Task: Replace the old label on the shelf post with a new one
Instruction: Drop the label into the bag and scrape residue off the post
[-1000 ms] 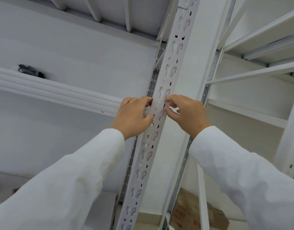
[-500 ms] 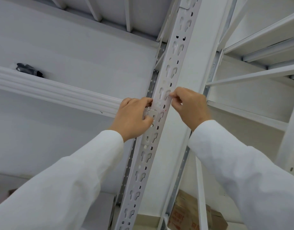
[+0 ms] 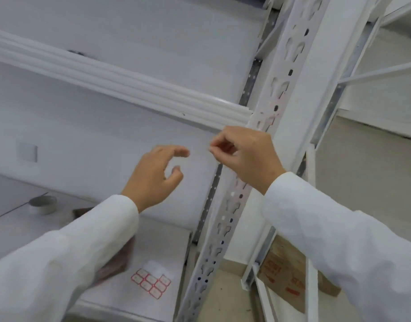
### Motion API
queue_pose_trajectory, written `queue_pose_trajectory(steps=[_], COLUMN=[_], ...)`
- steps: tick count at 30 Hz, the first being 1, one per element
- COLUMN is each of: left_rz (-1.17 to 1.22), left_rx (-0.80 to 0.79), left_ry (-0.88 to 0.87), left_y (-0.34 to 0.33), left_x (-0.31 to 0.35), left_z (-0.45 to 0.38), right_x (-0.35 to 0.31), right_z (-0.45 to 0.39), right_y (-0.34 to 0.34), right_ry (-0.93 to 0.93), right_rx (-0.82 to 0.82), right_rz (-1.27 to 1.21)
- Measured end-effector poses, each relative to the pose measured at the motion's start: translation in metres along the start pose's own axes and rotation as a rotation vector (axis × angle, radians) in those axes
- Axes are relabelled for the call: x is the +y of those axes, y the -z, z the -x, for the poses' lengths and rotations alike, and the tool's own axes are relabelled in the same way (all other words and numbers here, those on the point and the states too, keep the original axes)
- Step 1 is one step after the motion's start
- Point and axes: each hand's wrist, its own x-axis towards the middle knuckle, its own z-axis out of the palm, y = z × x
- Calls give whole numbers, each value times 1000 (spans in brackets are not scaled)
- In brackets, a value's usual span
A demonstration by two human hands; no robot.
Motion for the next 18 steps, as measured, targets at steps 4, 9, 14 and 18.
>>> queue_pose_trajectory(steps=[4, 9, 14, 18], left_rz=[-47, -98, -202, -237], left_rx=[37, 76, 69, 60], left_ry=[414, 801, 834, 827], left_y=[21, 42, 48, 50], left_x=[-84, -151, -174, -184], left_z=[47, 86, 97, 104], right_x=[-39, -67, -73, -76], right_z=[10, 24, 33, 37], right_y=[-95, -210, -291, -331], right_ry=[93, -99, -417, -515], right_rx=[-118, -223, -535, -727], right_rz=[-122, -264, -283, -167])
